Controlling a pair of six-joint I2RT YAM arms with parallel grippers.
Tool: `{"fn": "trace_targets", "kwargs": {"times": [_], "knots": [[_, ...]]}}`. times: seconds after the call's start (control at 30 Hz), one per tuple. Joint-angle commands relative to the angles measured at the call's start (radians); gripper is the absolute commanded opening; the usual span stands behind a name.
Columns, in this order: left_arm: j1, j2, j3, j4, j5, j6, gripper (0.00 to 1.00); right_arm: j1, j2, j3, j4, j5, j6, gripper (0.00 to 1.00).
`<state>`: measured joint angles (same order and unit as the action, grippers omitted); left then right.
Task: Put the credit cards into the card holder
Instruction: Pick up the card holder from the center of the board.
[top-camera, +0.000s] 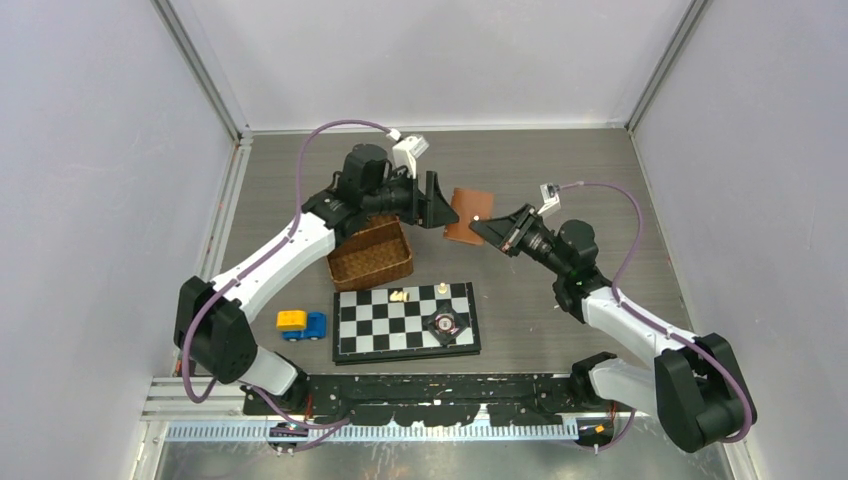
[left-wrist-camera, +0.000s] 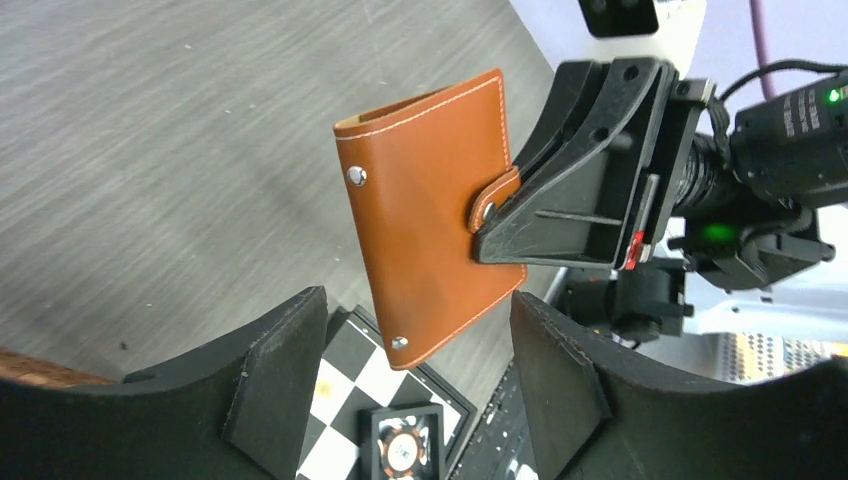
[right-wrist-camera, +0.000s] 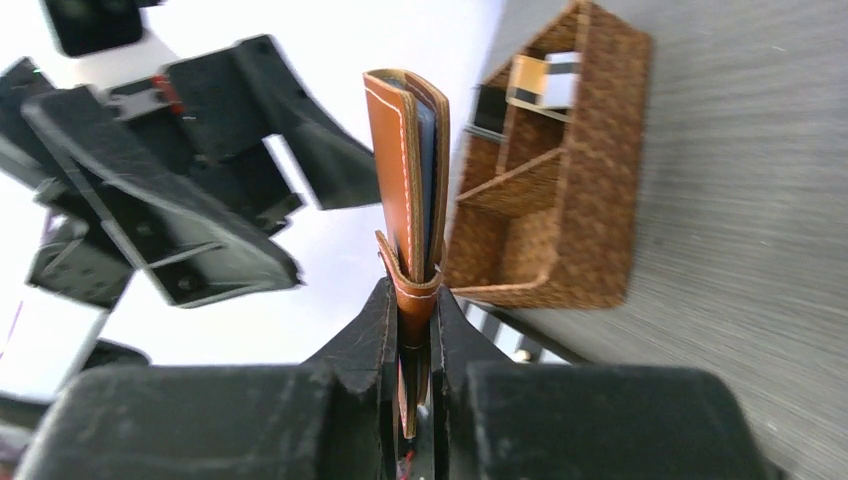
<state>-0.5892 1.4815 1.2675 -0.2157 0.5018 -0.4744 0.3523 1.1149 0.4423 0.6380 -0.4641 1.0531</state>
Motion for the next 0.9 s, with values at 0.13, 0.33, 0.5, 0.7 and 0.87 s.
{"fn": "trace_targets", "kwargs": {"times": [0.13,0.33,0.5,0.7,0.87], "knots": [[0.005,-0.069,-0.047,0.006,0.131,-0.028,0.69,0.006,-0.018,0.021,0.347,-0.154,0.115,0.00],[0.005,-0.079,-0.098,0.170,0.240,-0.166,0.57,0.007,-0.012,0.038,0.364,-0.205,0.129,0.01],[0.006,-0.079,-0.094,0.202,0.243,-0.190,0.47,0.006,-0.011,0.036,0.362,-0.226,0.129,0.01],[0.006,-0.071,-0.103,0.242,0.243,-0.224,0.16,0.006,0.026,0.038,0.344,-0.263,0.118,0.01],[0.019,-0.071,-0.073,0.080,0.241,-0.165,0.00,-0.050,-0.002,0.071,0.184,-0.304,0.064,0.43]]}}
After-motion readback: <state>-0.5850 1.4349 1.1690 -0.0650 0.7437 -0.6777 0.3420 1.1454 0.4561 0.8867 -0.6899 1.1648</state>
